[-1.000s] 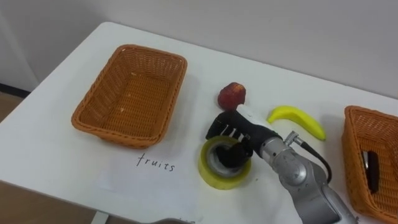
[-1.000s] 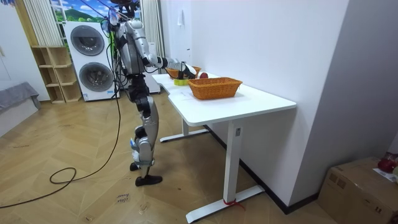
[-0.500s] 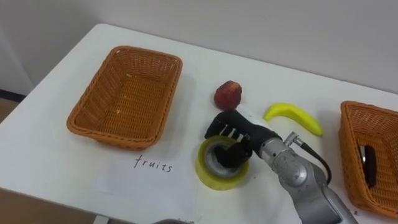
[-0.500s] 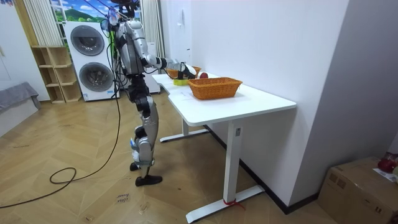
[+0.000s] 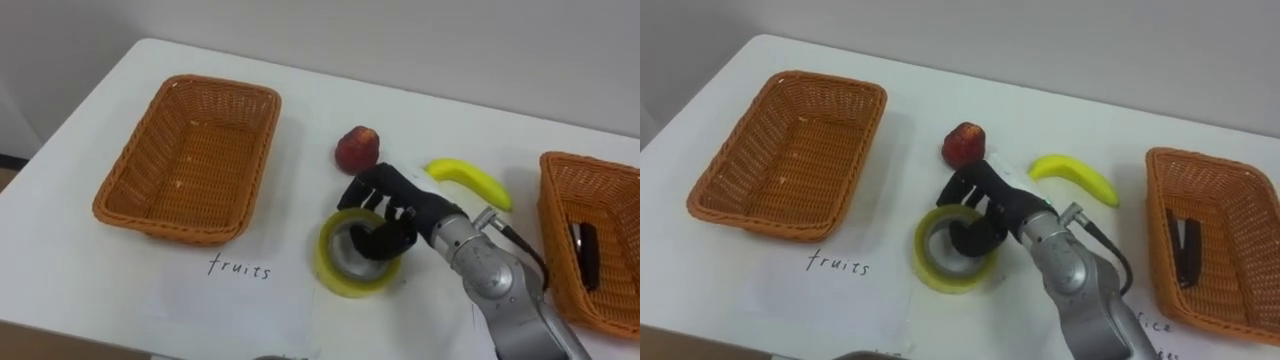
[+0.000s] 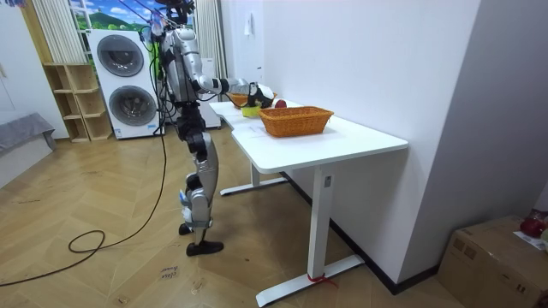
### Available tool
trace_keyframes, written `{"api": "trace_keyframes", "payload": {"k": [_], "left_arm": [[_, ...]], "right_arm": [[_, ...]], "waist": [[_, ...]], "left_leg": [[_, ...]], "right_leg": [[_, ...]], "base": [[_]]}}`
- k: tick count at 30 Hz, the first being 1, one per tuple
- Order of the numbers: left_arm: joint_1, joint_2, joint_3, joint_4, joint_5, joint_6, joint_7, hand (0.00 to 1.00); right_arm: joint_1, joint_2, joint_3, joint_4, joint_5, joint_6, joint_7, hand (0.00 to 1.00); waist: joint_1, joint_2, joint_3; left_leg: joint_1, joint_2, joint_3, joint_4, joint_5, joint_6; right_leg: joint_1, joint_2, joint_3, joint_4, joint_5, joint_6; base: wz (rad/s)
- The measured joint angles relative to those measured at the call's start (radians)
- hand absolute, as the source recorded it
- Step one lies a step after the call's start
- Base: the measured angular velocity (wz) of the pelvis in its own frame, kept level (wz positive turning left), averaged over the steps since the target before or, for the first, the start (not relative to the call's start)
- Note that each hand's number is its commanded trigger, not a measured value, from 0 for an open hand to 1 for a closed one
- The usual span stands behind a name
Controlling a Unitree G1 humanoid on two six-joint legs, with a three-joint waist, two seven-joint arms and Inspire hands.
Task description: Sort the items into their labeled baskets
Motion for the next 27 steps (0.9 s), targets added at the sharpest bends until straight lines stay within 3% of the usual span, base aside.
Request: {"api": "trace_keyframes", "payload": {"k": [13, 19, 27], "left_arm": [[0.013, 0.011, 0.036, 0.018, 0.000, -0.007, 0.014, 0.00], [0.015, 0.013, 0.036, 0.039, -0.001, -0.031, 0.014, 0.00], [0.019, 0.015, 0.037, 0.065, -0.001, -0.033, 0.013, 0.00]], "right_arm": [[0.000, -0.036, -0.069, -0.045, 0.058, -0.018, -0.013, 1.00], [0.000, -0.037, -0.098, -0.075, 0.079, -0.019, -0.014, 1.00], [0.000, -0.046, -0.131, -0.092, 0.103, -0.022, -0.040, 1.00]], "waist": [[-0.003, -0.006, -0.0070], [-0.017, -0.009, 0.0016], [-0.031, -0.009, 0.0014]], "left_leg": [[0.003, 0.001, 0.008, 0.009, 0.000, 0.000], [0.012, 0.001, 0.015, 0.008, 0.000, 0.000], [0.017, 0.002, 0.018, -0.002, 0.000, 0.000]], "right_leg": [[0.002, -0.001, 0.015, 0.005, 0.000, 0.000], [0.001, 0.004, 0.025, 0.020, 0.000, 0.000], [-0.001, 0.007, 0.031, 0.021, 0.001, 0.000]], "base": [[-0.01], [-0.03], [-0.02]]}}
